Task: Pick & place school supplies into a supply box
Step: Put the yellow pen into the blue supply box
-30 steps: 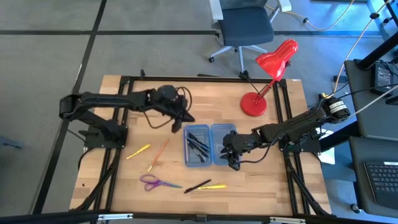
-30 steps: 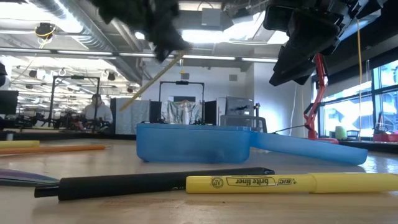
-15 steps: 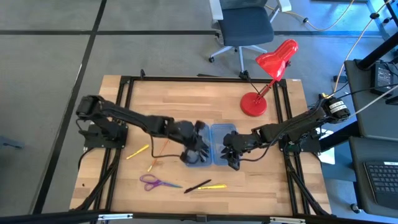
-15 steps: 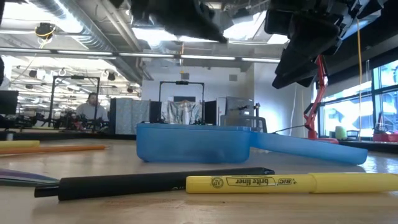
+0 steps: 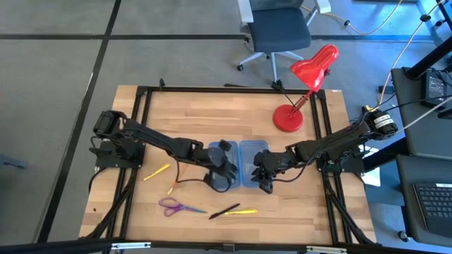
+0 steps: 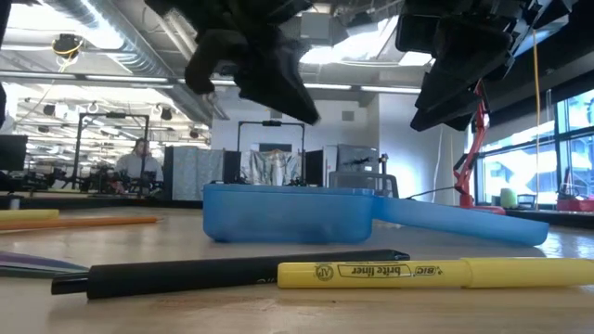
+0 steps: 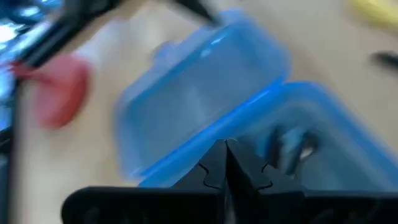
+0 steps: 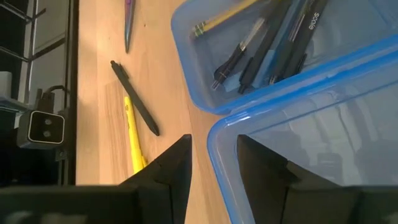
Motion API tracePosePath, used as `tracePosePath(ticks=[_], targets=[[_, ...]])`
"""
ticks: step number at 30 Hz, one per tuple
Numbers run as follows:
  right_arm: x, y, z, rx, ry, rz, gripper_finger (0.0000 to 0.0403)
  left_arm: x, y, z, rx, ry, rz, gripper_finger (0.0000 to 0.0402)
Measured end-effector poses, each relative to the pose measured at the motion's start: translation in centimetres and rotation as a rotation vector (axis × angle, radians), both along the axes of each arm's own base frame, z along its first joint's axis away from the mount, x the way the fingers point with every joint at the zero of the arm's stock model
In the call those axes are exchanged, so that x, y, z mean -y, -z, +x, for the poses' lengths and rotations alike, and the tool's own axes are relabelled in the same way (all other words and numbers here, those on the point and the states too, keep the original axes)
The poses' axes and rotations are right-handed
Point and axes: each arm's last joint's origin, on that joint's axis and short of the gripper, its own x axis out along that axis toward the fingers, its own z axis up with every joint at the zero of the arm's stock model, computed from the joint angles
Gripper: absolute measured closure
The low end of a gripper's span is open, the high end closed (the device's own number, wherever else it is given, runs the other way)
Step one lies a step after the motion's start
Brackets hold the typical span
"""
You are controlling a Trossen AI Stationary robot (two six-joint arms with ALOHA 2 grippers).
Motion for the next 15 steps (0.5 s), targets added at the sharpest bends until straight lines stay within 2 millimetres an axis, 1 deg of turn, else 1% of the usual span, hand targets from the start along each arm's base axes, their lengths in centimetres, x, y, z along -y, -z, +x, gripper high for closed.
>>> tracePosePath(ticks=[3, 8, 12, 15], targets=[[-0.3, -0.2, 0.1, 0.028, -0.042, 0.000, 0.0271, -0.1, -1.4, -1.5, -0.029, -0.083, 0.031, 0.0401], [-0.5, -0.7, 0.5, 0.123, -0.139, -0.078, 0.0271, 0.1, -3.8, -4.5, -0.077, -0.221, -0.117, 0.0399], [-0.6, -0.9, 0.6, 0.174, -0.206, -0.146, 0.0271, 0.0, -4.5, -6.6, -0.153, -0.368, -0.231, 0.0398], [-0.5, -1.0, 0.8, 0.209, -0.249, -0.194, 0.0271, -0.1, -4.6, -7.0, -0.163, -0.449, -0.287, 0.0398]])
